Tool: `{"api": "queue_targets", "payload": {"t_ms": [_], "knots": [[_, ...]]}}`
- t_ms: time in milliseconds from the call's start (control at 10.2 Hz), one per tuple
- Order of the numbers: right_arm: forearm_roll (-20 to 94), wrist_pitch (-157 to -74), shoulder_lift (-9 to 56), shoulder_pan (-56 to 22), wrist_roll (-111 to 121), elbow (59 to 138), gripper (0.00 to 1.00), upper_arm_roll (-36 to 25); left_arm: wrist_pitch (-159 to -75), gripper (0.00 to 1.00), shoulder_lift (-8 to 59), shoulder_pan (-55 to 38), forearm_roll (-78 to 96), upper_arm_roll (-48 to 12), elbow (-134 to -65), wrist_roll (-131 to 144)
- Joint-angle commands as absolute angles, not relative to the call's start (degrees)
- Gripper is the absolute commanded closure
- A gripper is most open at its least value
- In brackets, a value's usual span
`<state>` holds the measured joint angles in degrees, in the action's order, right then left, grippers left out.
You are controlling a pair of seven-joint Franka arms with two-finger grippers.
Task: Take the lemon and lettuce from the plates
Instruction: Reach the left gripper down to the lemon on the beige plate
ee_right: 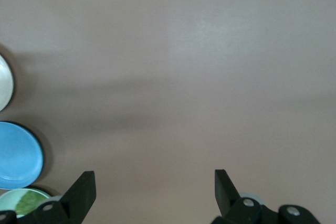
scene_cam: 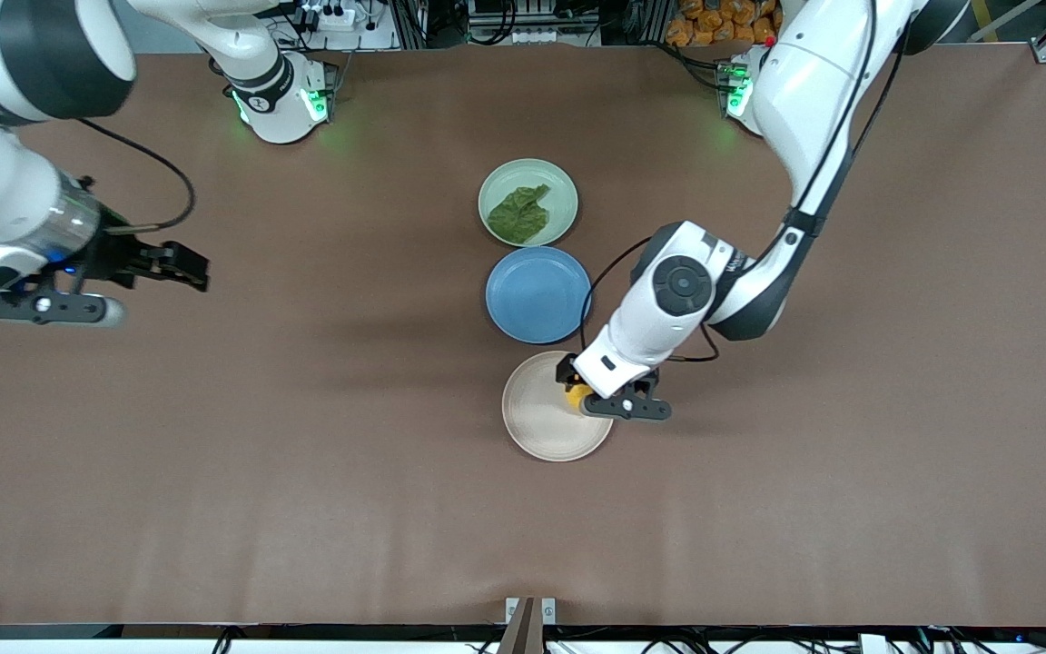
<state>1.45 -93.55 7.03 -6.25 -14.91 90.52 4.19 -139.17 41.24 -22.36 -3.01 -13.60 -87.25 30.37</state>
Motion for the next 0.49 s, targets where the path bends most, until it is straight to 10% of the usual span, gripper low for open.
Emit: {"api": "queue_targets", "payload": {"t_ms": [0, 392], "knots": [[2.46, -95.62, 4.83, -10.96, -22.81, 94.31, 0.0, 4.04, -142.55, 0.0, 44.2, -23.03, -4.39, -12.83, -86.13, 32.43], [2.46, -98.69, 6.42, -19.93, -31.53, 95.09, 0.0, 4.04, -146.51, 0.0, 46.76, -23.11, -4.31, -12.83, -86.05, 33.48]]}}
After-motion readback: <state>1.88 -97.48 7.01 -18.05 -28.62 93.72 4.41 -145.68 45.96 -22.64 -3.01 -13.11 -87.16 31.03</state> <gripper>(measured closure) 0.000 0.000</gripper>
